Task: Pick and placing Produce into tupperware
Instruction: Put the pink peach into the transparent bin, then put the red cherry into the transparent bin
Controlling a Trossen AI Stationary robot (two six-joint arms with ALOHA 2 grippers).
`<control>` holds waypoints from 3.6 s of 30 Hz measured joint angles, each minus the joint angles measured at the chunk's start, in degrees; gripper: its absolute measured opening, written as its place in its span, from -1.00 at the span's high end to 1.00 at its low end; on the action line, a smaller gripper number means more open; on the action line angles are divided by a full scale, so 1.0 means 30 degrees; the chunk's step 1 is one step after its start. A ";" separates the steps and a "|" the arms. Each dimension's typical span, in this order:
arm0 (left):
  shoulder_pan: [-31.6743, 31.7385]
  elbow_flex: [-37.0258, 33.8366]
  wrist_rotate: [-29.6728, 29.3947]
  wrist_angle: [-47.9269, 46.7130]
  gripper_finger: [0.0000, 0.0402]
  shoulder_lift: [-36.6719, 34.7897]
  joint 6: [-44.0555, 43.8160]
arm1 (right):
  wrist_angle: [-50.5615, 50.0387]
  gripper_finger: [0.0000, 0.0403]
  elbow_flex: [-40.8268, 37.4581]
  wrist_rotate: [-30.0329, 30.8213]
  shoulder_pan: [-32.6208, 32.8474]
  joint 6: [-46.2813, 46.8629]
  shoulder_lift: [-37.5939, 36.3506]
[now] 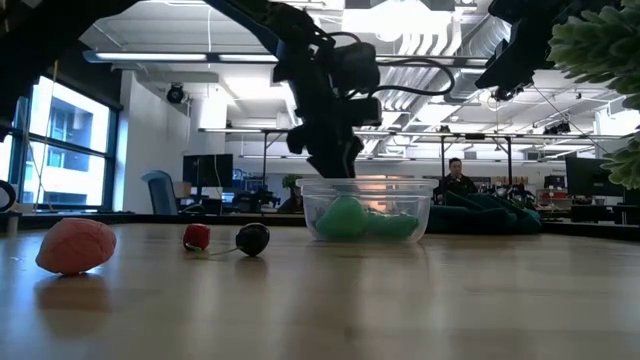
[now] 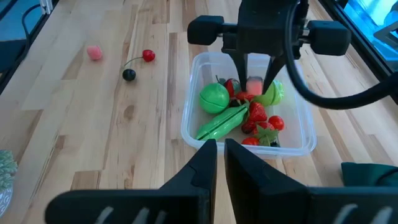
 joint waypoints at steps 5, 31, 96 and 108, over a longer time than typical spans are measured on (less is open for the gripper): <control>-0.0219 -0.0004 -0.0833 0.0000 0.22 0.0000 0.0127 | 0.0007 0.88 0.0003 -0.0005 0.0000 0.0007 -0.0003; -0.1536 0.8026 -0.0247 -1.3113 0.12 -0.0182 0.0439 | 0.0000 0.88 0.0003 -0.0005 0.0007 0.0007 0.0005; -0.9305 -1.1667 -0.3455 0.1098 0.12 -0.8927 0.9933 | -0.0006 0.88 0.0002 0.0002 0.0000 0.0006 0.0005; -0.9300 -0.9055 -0.2713 -0.1408 0.12 -0.5441 1.2094 | -0.0026 0.88 0.0003 -0.0003 0.0000 0.0002 0.0005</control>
